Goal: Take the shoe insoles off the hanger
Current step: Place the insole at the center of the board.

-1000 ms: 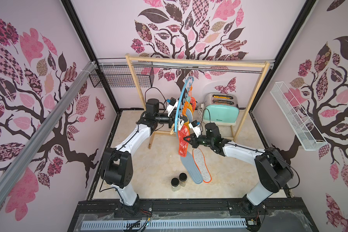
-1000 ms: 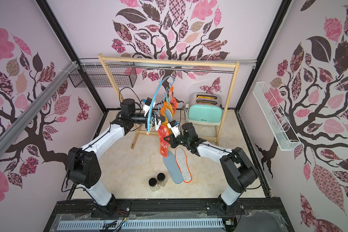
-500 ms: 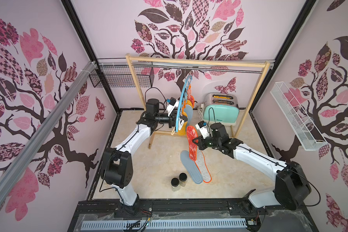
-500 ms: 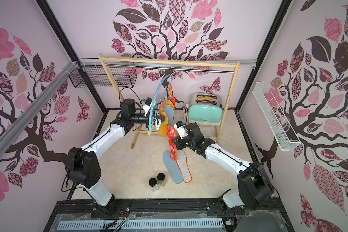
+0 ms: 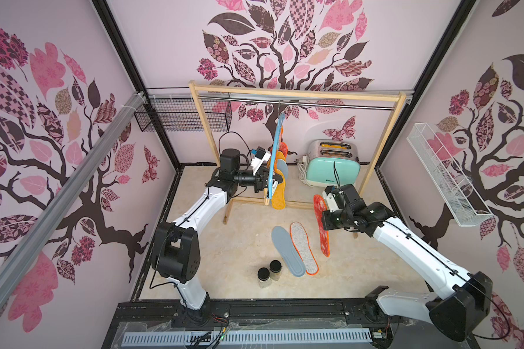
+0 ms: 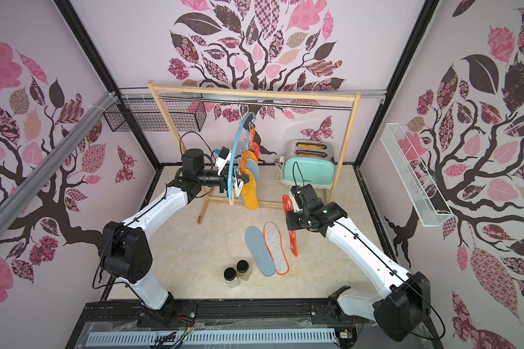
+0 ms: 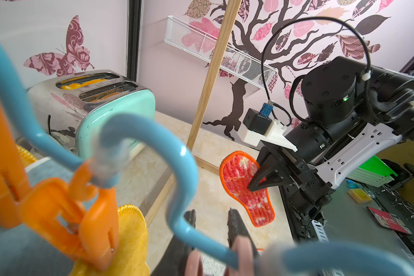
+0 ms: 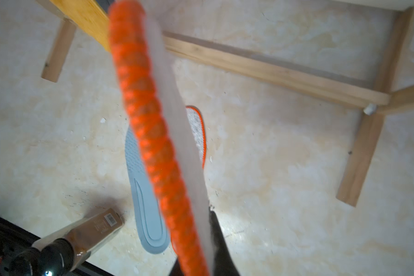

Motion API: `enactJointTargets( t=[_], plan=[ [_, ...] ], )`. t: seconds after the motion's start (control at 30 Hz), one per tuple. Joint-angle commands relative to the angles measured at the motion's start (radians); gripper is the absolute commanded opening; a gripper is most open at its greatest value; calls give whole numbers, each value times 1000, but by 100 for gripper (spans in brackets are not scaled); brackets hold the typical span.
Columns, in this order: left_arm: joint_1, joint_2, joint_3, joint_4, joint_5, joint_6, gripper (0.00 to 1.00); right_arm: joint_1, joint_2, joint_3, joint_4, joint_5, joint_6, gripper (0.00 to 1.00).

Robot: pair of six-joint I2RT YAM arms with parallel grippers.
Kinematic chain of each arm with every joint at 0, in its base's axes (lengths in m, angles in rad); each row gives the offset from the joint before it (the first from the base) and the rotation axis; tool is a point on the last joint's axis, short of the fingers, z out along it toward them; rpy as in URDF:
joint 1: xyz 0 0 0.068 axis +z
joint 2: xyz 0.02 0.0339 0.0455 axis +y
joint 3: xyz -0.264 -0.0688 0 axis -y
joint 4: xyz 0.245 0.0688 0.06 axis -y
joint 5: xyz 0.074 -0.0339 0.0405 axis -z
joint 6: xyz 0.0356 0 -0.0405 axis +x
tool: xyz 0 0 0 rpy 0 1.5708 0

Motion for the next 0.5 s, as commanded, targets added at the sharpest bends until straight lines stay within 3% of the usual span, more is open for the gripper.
enactJointTargets(
  t=[0.0, 0.33, 0.47],
  plan=[
    [-4, -13, -15, -6, -6, 17, 12, -1, 22, 16, -152, 98, 51, 7],
    [-6, -21, -21, -9, -15, 15, 12, -13, 238, 15, -133, -15, 51, 8],
    [-6, -22, -22, -10, -14, 17, 12, -67, 280, -11, -66, -94, 47, 8]
  ],
)
